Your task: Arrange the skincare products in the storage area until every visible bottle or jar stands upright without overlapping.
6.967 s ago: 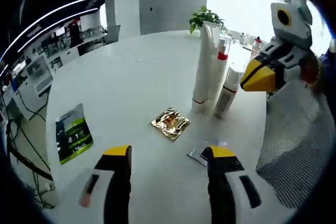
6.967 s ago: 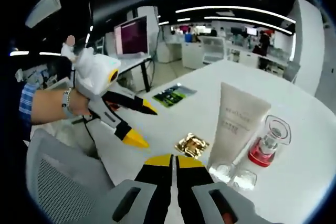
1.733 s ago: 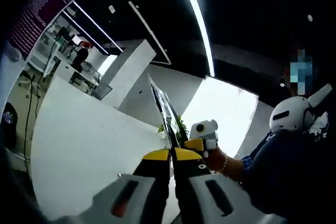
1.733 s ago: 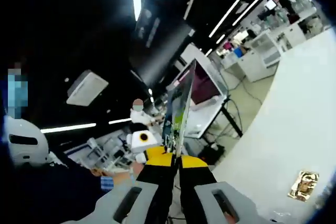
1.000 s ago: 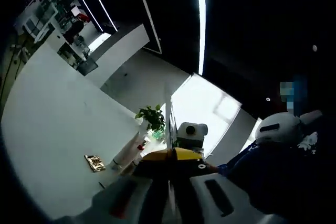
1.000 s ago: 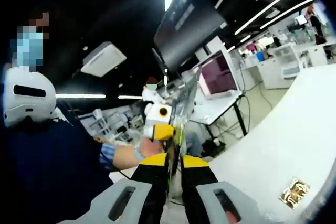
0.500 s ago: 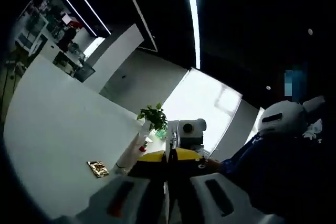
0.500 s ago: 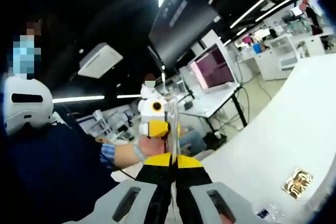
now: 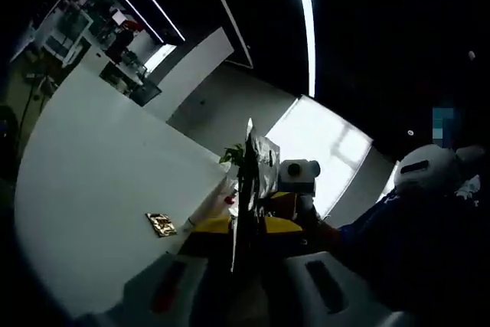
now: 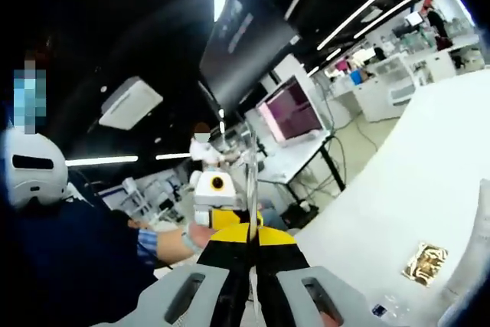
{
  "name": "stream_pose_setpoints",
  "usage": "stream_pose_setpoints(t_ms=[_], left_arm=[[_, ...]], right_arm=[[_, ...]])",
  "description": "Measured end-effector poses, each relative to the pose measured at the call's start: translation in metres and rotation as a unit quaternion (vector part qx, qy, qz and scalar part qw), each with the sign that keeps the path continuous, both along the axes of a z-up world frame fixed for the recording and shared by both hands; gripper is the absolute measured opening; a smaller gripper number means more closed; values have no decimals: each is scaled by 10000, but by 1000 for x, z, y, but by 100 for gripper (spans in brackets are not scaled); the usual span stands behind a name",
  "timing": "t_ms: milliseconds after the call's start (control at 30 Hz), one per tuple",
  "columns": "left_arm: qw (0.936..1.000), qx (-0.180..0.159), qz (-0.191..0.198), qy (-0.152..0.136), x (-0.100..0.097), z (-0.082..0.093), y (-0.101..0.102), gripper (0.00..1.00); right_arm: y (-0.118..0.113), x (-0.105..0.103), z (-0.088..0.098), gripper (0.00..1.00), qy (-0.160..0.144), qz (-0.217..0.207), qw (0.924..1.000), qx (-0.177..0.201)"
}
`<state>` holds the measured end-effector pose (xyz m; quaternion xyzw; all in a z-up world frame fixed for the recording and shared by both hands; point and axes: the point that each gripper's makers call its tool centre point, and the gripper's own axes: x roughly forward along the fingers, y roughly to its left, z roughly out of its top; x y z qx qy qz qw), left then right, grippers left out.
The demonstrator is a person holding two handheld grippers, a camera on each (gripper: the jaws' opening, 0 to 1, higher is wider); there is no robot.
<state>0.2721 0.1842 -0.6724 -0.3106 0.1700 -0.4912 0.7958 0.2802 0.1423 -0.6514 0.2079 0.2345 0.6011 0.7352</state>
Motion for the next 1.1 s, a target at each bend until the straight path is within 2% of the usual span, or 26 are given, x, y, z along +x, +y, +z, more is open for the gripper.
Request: stream_pose_setpoints(t_ms=[100,200,300,567,600,667,733,800,867,933,967,1000,1033,1100], left_arm=[[9999,-31,115,34,2,-1,3,0],[9975,-561,425,25,9,12,13,0],[9933,-893,721,108,17,16,28,0],[9865,-1306,974,155,23,18,50,0],[9861,-1328,985,179,25,17,52,0],[9846,-1395,1035,217,27,15,53,0],[9838,-1414,1055,314,29,10,53,0],[9835,-1294,1192,416,34,2,54,0],[9841,-932,1382,607,40,-16,56,0],[9859,-357,1476,705,40,-35,50,0],[9855,37,1494,806,40,-48,46,0],[9843,275,1506,877,39,-55,44,0],[9817,691,1513,926,38,-68,41,0],[9776,1076,1533,965,39,-79,37,0]], right_arm=[[2,2,-6,0,258,-114,9996,-26],[2,6,-5,0,341,-262,9990,147],[5,4,-6,8,287,-241,9992,126],[20,-8,-31,13,469,17,9987,-191],[21,-10,-34,12,494,50,9985,-227],[24,-12,-41,4,504,76,9981,-357],[22,-8,-45,2,327,-29,9982,-501],[19,-3,-50,0,377,-178,9970,-653],[13,9,-60,0,338,-546,9939,-893],[7,20,-72,0,271,-864,9891,-1159],[5,22,-74,0,271,-932,9878,-1214],[2,28,-82,0,217,-1105,9840,-1383],[0,31,-88,0,171,-1240,9804,-1520],[0,35,-106,0,-61,-1328,9714,-1966]])
